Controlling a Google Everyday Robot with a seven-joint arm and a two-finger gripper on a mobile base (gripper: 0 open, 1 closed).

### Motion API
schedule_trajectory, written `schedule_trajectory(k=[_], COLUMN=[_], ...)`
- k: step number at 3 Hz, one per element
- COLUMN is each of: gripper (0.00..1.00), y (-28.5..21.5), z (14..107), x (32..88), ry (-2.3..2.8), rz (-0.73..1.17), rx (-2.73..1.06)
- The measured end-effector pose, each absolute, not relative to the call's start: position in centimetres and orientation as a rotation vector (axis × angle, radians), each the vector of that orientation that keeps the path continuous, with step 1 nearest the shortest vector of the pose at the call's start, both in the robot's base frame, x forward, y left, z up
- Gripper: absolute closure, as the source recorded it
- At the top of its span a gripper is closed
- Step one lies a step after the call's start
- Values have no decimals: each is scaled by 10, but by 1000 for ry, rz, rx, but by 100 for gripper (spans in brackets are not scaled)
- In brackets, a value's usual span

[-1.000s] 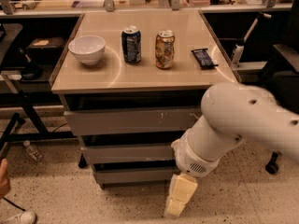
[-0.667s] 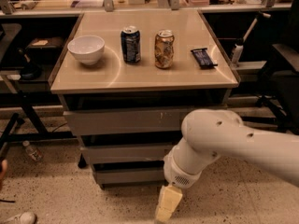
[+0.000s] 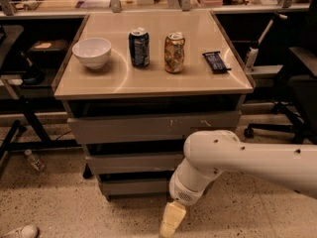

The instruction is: Open bottom drawer

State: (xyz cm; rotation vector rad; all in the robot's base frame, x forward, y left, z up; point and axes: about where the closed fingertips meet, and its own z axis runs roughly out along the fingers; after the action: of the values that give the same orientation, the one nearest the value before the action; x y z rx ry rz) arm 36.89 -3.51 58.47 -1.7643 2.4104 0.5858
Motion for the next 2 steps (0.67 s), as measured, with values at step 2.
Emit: schedule_trajectory(k=[2], gripper=[0], y=[-26], z=[522], x=[401], ry=[2401], rz=[616], rx=[-1691])
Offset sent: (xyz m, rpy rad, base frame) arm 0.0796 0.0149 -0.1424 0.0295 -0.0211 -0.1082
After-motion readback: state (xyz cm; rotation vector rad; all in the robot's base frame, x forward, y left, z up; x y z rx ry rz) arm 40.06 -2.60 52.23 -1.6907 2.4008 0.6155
